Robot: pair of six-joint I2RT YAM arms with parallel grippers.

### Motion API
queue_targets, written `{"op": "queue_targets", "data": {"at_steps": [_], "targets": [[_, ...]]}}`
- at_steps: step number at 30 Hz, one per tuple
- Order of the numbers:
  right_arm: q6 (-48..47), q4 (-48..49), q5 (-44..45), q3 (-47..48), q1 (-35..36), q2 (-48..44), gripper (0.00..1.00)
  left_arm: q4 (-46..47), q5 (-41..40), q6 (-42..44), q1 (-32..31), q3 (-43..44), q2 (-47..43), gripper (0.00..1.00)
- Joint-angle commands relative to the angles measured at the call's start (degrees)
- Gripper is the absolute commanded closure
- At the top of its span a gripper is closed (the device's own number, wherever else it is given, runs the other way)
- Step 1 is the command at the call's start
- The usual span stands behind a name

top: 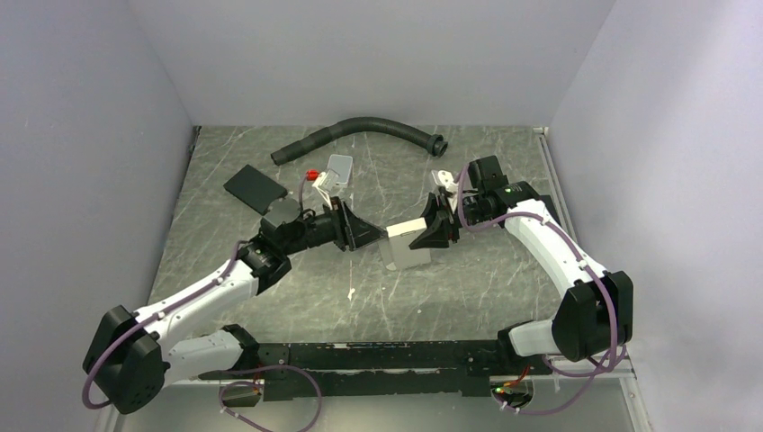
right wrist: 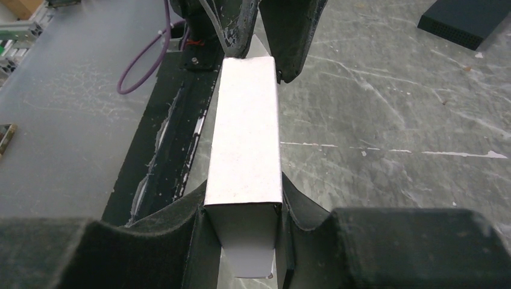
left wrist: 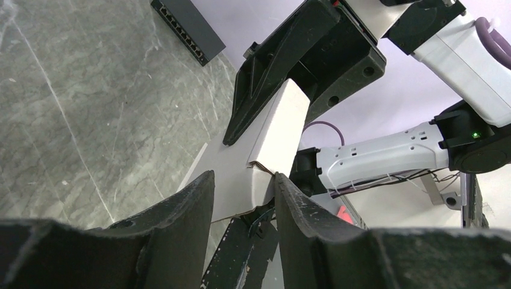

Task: Fold the paper box
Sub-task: Close the paper box at the center of the board.

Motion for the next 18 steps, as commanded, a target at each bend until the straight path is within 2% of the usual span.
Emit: {"op": "queue_targets", "data": {"at_steps": [1, 5, 18], "targets": [[-2.8, 0.4, -0.1, 1.7, 1.1, -0.5, 1.00, -0.5, 1.5, -2.5, 0.4, 2.2, 1.6, 0.55], [-1.6, 1.9, 2.4, 1.6, 1.2, -0.9, 1.00, -0.9, 2.6, -4.1, 1.4, 2.3, 1.8, 0.59], [-1.8, 2.1, 4.3, 1.6, 1.2, -1.7, 1.00, 1.8, 7.5, -11.6, 6.1, -0.4, 0.0, 0.52]]}}
